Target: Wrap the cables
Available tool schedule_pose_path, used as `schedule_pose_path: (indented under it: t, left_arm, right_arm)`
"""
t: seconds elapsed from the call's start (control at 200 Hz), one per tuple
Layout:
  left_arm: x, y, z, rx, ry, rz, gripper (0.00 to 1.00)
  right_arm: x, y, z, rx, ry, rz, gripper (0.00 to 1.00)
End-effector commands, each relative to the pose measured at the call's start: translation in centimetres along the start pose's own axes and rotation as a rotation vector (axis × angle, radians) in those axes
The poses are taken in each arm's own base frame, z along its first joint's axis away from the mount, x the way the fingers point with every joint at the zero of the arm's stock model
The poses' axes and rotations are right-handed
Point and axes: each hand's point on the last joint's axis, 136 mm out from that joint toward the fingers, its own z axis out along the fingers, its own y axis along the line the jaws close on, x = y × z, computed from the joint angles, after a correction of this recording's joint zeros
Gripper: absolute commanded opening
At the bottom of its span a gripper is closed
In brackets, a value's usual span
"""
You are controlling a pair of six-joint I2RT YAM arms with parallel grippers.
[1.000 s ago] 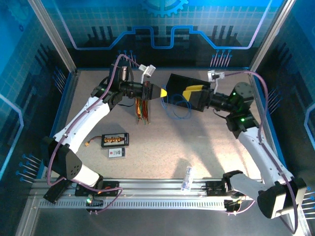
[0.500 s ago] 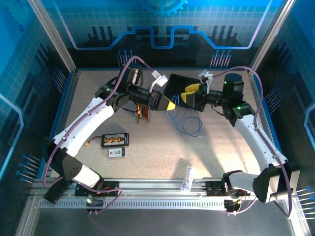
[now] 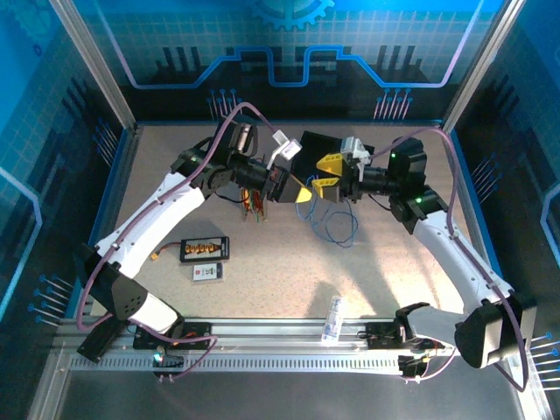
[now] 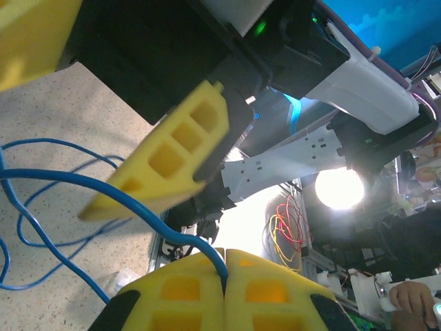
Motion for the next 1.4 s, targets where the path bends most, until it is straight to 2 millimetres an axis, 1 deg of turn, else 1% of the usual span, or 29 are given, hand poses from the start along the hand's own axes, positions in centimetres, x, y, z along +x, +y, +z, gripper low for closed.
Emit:
schedule_pose_path:
  t: [0.0,0.13,0.27,0.32,0.385,0.435,0.51,0.535,0.62,0.666,0.671,0.691,0.711,0.761,0.796,0.806,0.841,0.906,0.961,1.056,1.201,1.296,1.336,1.396]
  left_arm:
    - [-0.2,-1.1,0.2,0.036,0.014,0.027,0.0]
    - [-0.1,-1.1,0.4,0.036,0.02,0.026,0.0]
    - [0.0,-0.9,0.5,0.031,0.024,0.021,0.0]
    - [0.0,-0.7,0.5,0.026,0.027,0.016,0.0]
    - [0.1,-0.5,0.6,0.024,0.028,0.011,0.0]
    - [0.0,-0.4,0.6,0.024,0.029,0.008,0.0]
    - [-0.2,-0.3,0.6,0.008,0.021,0.008,0.0]
    - [-0.3,-0.3,0.6,0.005,0.017,0.01,0.0]
    - [-0.9,-0.2,0.3,-0.037,-0.015,0.021,0.29]
    - [-1.3,-0.1,-0.1,-0.077,-0.04,0.03,0.49]
    - [-1.3,0.0,-0.2,-0.085,-0.044,0.032,0.53]
    - [-1.5,0.3,-0.4,-0.12,-0.06,0.033,0.64]
    - [-1.7,0.6,-0.6,-0.156,-0.078,0.033,0.72]
    - [-2.2,1.3,-1.4,-0.235,-0.129,0.038,0.88]
    - [-2.5,2.1,-1.9,-0.297,-0.167,0.032,0.98]
    - [-2.6,2.4,-2.1,-0.321,-0.181,0.027,0.99]
    - [-2.9,3.1,-2.7,-0.378,-0.221,0.021,0.99]
    - [-3.3,4.6,-3.8,-0.471,-0.308,-0.008,0.99]
    - [-3.3,5.3,-4.0,-0.501,-0.376,-0.024,0.99]
    - [-3.0,5.7,-3.2,-0.53,-0.444,-0.001,1.0]
    - [-2.8,5.8,-1.0,-0.501,-0.509,0.039,0.99]
    - [-3.0,6.4,0.4,-0.521,-0.524,0.057,0.99]
    - [-3.2,6.6,0.9,-0.517,-0.525,0.055,0.97]
    - [-3.7,6.7,1.6,-0.501,-0.523,0.049,0.91]
  right_arm:
    - [-0.3,0.8,0.5,0.01,0.016,-0.122,0.55]
    - [-0.5,0.6,1.0,0.03,0.04,-0.157,0.52]
    - [-1.2,0.6,1.2,0.041,0.037,-0.181,0.42]
    - [-1.4,0.7,1.1,0.044,0.031,-0.189,0.35]
    - [-1.8,0.8,1.0,0.049,0.023,-0.2,0.29]
    - [-1.9,0.9,0.9,0.05,0.02,-0.206,0.2]
    - [-1.8,0.9,0.8,0.061,0.024,-0.205,0.0]
    - [-1.8,0.8,0.8,0.068,0.026,-0.202,0.0]
    - [-1.8,0.1,0.5,0.125,0.028,-0.183,0.0]
    - [-1.8,-0.8,0.1,0.188,0.032,-0.152,0.0]
    - [-1.8,-0.9,0.1,0.197,0.033,-0.147,0.0]
    - [-1.8,-1.5,-0.1,0.237,0.035,-0.121,0.0]
    - [-1.7,-2.2,-0.3,0.279,0.04,-0.088,0.0]
    - [-1.7,-3.5,-0.8,0.357,0.049,-0.006,0.0]
    - [-1.5,-4.3,-1.2,0.408,0.06,0.061,0.0]
    - [-1.5,-4.6,-1.4,0.427,0.063,0.081,0.0]
    - [-1.1,-5.5,-1.8,0.485,0.076,0.15,0.0]
    - [-0.4,-6.2,-2.3,0.542,0.09,0.249,0.0]
    - [0.3,-6.8,-2.7,0.593,0.087,0.334,0.0]
    - [1.2,-7.2,-3.1,0.639,0.066,0.433,0.0]
    - [2.0,-7.5,-3.3,0.689,0.045,0.566,0.0]
    - [2.3,-7.1,-2.7,0.675,0.041,0.622,0.0]
    - [2.3,-6.8,-2.4,0.659,0.033,0.627,0.0]
    - [2.3,-6.4,-2.0,0.651,0.037,0.622,0.0]
